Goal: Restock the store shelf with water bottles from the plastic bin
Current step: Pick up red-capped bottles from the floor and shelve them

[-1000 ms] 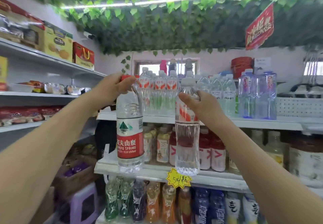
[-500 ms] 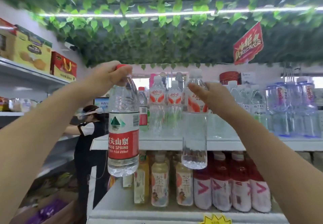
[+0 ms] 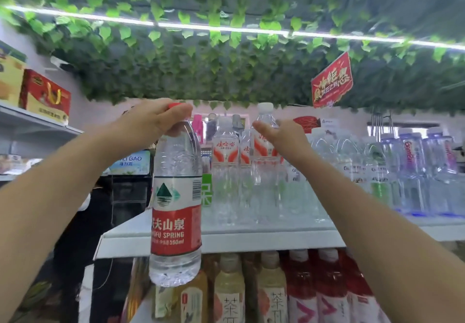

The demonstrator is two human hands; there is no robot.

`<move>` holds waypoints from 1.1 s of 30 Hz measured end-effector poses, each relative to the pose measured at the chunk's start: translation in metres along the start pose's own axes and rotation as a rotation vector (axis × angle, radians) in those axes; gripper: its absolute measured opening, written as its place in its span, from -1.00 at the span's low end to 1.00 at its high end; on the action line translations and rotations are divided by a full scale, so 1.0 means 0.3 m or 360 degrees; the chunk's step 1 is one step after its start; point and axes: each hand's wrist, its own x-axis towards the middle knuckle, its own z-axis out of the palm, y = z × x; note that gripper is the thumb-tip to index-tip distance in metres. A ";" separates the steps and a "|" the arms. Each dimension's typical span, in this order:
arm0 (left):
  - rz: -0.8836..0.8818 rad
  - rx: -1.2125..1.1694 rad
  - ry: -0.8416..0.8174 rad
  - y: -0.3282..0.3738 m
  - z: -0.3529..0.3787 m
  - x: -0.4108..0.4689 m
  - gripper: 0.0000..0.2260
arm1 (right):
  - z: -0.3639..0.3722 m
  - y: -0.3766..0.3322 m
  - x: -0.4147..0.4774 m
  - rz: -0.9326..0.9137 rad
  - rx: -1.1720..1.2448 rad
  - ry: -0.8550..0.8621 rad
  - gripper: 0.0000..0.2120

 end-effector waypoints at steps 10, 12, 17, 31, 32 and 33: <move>0.0005 -0.0110 0.0039 -0.026 0.035 0.027 -0.68 | 0.155 0.114 0.000 0.0139 0.0236 -0.0196 -0.09; 0.0018 -0.0095 0.0032 -0.015 0.046 0.023 -0.66 | 0.154 0.125 -0.045 0.0188 0.0314 -0.0212 -0.36; 0.0019 -0.0121 -0.0012 0.002 0.066 0.026 -0.69 | 0.162 0.190 -0.134 0.0304 0.0229 -0.0404 -0.44; 0.0015 -0.0201 0.0069 -0.023 0.080 0.021 -0.69 | 0.248 0.258 -0.213 0.0404 0.0230 -0.0213 -0.47; 0.0007 -0.0218 0.0082 -0.027 0.079 0.020 -0.69 | 0.252 0.255 -0.215 0.0409 0.0234 -0.0203 -0.47; 0.0005 -0.0227 0.0088 -0.030 0.079 0.018 -0.67 | 0.253 0.254 -0.218 0.0410 0.0242 -0.0200 -0.47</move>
